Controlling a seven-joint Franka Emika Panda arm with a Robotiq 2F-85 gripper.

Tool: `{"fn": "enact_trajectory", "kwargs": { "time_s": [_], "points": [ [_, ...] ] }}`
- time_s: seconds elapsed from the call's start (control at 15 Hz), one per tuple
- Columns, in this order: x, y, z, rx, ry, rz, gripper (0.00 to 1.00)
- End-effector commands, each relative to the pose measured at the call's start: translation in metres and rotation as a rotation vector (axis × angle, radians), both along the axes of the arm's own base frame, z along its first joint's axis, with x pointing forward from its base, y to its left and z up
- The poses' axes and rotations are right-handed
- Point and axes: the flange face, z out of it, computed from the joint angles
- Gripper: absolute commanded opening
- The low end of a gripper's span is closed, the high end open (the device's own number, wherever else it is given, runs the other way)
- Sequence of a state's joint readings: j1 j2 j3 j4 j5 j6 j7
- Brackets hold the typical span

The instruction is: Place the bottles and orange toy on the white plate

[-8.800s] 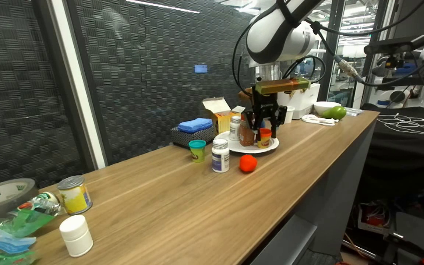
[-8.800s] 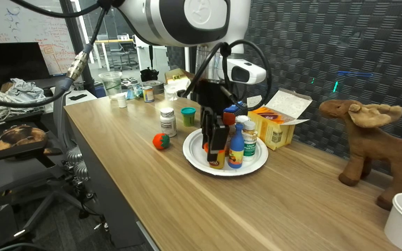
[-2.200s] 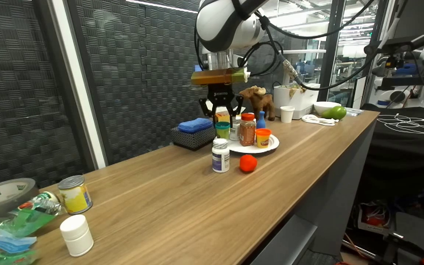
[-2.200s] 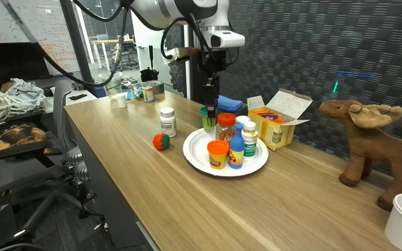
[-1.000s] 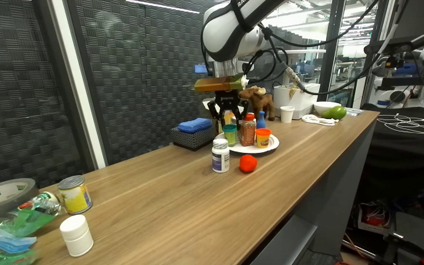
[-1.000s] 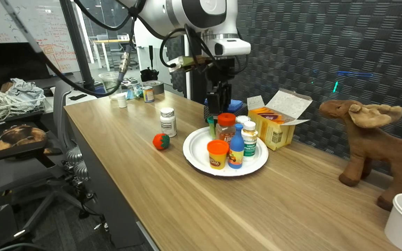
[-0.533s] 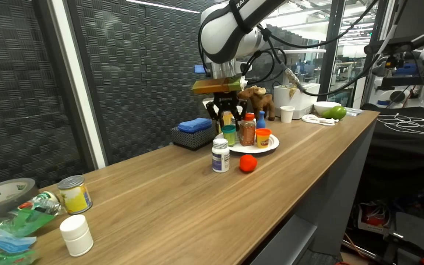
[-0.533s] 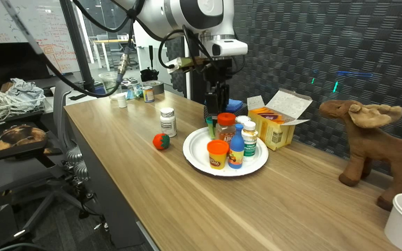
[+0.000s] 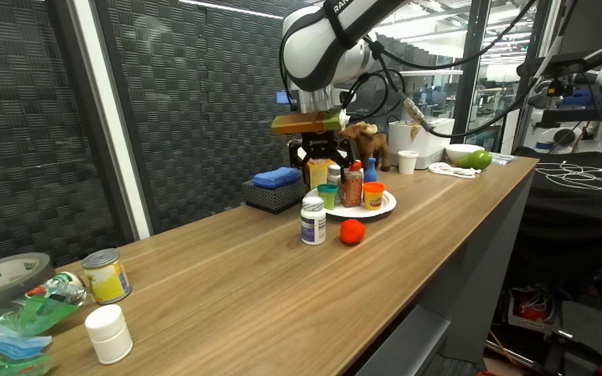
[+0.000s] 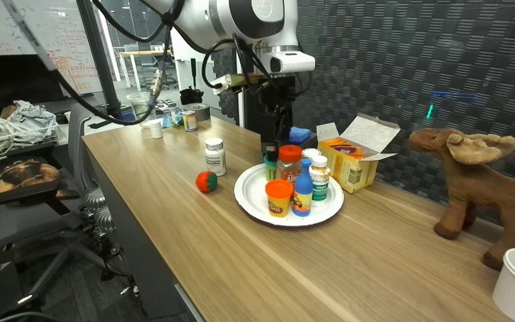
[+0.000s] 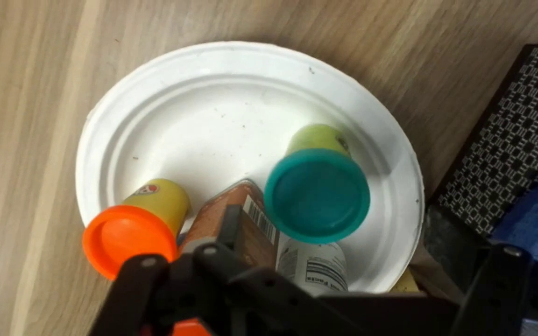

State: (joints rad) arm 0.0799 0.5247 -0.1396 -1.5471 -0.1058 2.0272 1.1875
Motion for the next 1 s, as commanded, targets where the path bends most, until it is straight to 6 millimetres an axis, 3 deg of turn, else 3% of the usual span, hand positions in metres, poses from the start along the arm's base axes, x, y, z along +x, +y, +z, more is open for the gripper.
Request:
{"fn": "enact_trajectory", "kwargs": {
  "time_s": [0.0, 0.4, 0.67, 0.93],
  "points": [
    [0.003, 0.007, 0.016, -0.004, -0.027, 0.009, 1.0],
    [-0.01, 0.028, 0.05, 0.039, -0.07, 0.044, 1.0],
    [-0.032, 0.048, 0.077, 0.065, -0.087, 0.135, 1.0],
    [-0.063, 0.072, 0.08, 0.109, -0.027, 0.343, 1.0]
  ]
}}
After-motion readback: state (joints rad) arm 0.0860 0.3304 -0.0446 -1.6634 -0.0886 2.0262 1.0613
